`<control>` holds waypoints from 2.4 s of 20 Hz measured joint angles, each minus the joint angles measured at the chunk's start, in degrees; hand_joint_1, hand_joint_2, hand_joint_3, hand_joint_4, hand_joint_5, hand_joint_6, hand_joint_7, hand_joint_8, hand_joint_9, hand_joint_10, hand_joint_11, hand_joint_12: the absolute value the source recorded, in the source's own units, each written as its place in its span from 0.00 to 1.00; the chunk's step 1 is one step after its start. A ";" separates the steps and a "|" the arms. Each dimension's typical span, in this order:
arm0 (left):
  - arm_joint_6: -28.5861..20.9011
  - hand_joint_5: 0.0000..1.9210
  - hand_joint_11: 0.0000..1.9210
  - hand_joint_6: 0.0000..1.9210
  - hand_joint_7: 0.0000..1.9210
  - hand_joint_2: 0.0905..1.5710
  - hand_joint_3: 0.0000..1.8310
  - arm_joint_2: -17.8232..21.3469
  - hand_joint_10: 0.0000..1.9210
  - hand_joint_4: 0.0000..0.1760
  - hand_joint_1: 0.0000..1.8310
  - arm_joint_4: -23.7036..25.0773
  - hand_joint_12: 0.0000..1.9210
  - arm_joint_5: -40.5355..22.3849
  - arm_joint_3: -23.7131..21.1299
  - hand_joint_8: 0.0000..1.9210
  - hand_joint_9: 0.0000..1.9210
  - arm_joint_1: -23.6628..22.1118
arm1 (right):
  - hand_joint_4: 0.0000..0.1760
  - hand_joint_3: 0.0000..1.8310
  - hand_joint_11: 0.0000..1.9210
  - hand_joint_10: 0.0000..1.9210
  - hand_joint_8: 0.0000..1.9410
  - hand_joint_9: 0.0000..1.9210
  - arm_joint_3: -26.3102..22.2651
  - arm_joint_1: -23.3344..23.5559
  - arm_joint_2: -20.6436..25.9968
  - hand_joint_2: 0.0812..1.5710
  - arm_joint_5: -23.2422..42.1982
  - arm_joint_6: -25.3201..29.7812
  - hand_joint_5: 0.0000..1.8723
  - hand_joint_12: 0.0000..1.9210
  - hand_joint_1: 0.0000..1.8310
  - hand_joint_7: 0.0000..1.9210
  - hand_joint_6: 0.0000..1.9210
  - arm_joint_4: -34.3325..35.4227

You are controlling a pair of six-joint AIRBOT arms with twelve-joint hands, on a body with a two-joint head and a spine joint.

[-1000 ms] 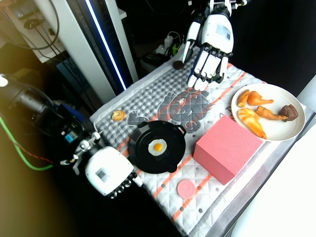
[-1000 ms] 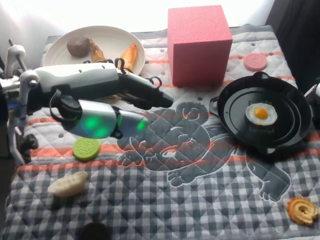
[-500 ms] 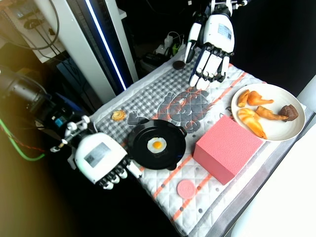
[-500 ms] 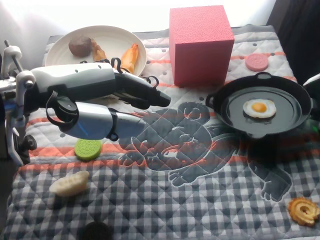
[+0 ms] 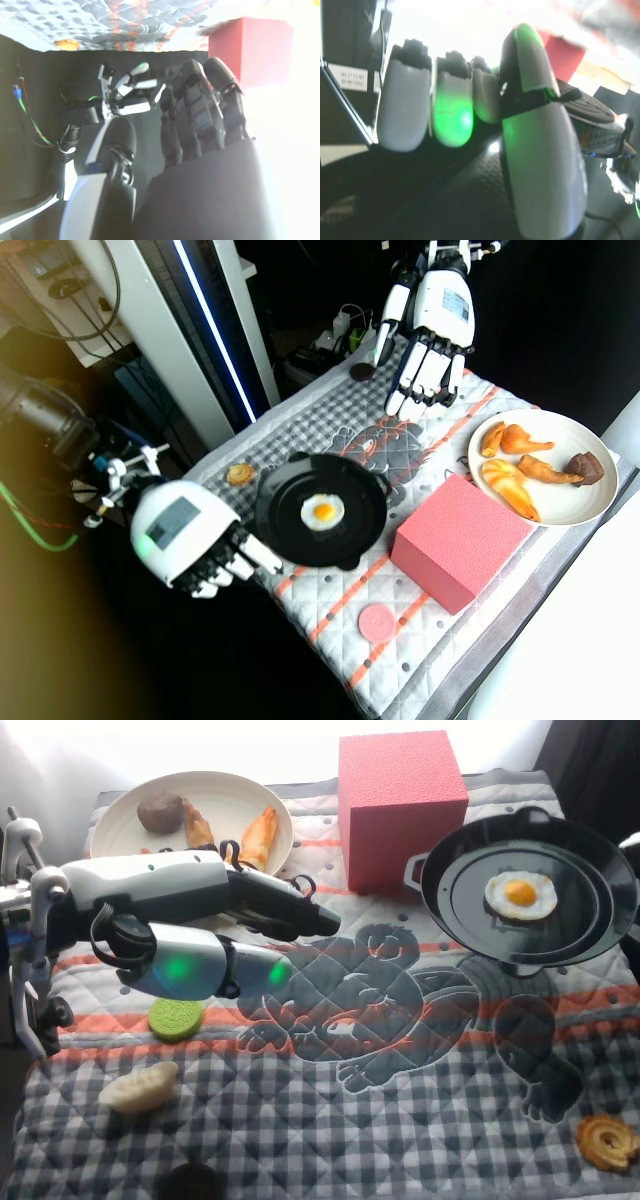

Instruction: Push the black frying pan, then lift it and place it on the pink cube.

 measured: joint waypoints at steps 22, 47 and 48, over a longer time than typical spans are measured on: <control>0.02 0.23 0.00 0.01 0.22 0.93 0.00 -0.37 0.01 0.00 0.23 -0.44 0.66 -0.35 0.28 0.00 0.25 0.85 | 0.00 0.00 0.87 1.00 1.00 0.85 17.20 24.90 -9.33 0.81 -22.99 -1.62 0.68 1.00 0.80 0.78 1.00 -5.05; -0.04 0.24 0.00 0.01 0.22 0.90 0.00 -1.84 0.01 0.00 0.31 -1.51 0.61 -2.19 1.81 0.01 0.24 1.14 | 0.00 0.24 0.58 1.00 0.91 0.51 29.03 29.33 -17.53 0.73 -35.89 -2.84 0.25 1.00 0.58 0.38 0.96 -1.62; -0.07 0.24 0.00 0.01 0.22 0.89 0.00 -1.84 0.01 0.00 0.32 -1.60 0.63 -2.16 1.81 0.00 0.25 1.14 | 0.00 0.29 0.54 1.00 0.88 0.47 28.68 29.16 -17.53 0.71 -36.00 -2.86 0.24 1.00 0.58 0.36 0.98 -1.57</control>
